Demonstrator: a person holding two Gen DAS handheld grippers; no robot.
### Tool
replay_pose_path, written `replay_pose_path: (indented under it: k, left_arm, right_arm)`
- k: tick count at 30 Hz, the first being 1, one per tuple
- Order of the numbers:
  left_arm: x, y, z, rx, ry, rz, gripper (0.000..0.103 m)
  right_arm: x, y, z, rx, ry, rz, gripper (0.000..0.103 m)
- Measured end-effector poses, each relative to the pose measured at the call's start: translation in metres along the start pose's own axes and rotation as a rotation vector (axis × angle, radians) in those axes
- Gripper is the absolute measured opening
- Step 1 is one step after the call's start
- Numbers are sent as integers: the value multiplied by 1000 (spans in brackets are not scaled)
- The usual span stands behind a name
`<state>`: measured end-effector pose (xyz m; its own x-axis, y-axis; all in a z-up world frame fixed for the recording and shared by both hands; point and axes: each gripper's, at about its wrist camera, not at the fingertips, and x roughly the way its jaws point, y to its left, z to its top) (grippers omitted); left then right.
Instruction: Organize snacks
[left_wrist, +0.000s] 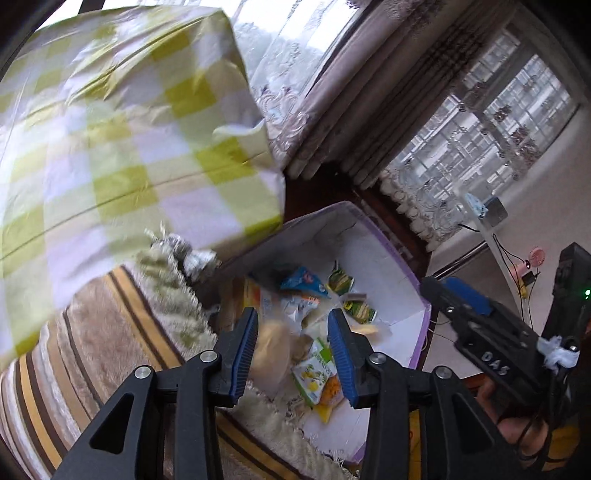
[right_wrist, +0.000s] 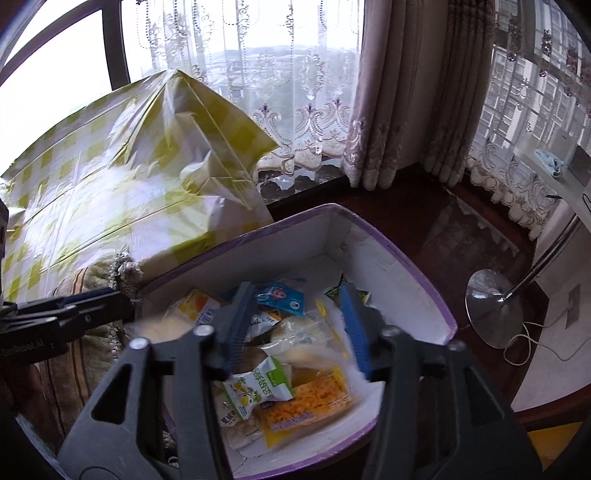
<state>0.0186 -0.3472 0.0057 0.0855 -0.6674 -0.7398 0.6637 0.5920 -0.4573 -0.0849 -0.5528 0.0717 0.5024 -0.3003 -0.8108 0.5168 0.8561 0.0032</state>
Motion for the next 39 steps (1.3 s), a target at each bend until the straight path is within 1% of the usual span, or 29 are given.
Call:
replay_pose_path:
  k: [1,2,4,6,7,8,9,10,12,14,15,17,19,22,25,28,30,39]
  left_arm:
    - [-2,0,-2,-5,-2,12,42]
    - [-4,-1,-5,-11,-1,24,46]
    - [-9,-3,-13,-14,-10,51,50]
    - [-13,-4,-19,-21,-26,82,56]
    - [-16,-5,-24,-25,-43,85,58]
    - [-17,-6,-27,-27,-56,76,63]
    - [-18,-8,-31,-20,-67,69,69]
    - [-20,-10,-35,-8,-77,70,71]
    - [-23,-15,-40,8,-81,77,81]
    - [-25,-22,-46,38,-80,76,89]
    - [-26,-25,-48,49,-80,89,90]
    - [-27,-30,-50,61,-78,130,90]
    - [-28,-32,-52,56,-83,141,90]
    - [-27,-28,-52,28,-89,118,90]
    - [-27,-28,-51,31,-83,113,92]
    - [-26,-29,-51,34,-84,114,92]
    - [-26,-29,-52,40,-87,112,92]
    - [-24,-30,-52,44,-87,101,95]
  right_arm:
    - [-1,-3,1,8,5,-5,66]
    - [-3,-6,2,22,9,-7,67]
    - [-7,-10,2,36,29,-23,67]
    - [-12,-8,-1,20,35,-48,68]
    - [-15,-7,-4,12,34,-64,68]
    - [-19,-5,-7,5,30,-70,68]
    - [-23,-5,-10,1,18,-65,68]
    - [-28,-4,-14,1,-5,-60,68]
    - [-32,-7,-24,13,-23,-59,73]
    - [-34,-10,-31,29,-23,-19,73]
    - [-35,-13,-37,40,-23,-4,73]
    - [-36,-19,-45,56,-9,-22,73]
    - [-36,-29,-55,83,11,-26,73]
    - [-41,-40,-60,110,8,-35,73]
    - [-46,-48,-57,130,-9,-52,73]
    - [-48,-51,-53,113,-20,-61,74]
    - [-46,-51,-50,107,-29,-81,77]
    - [-40,-53,-49,104,0,-83,77]
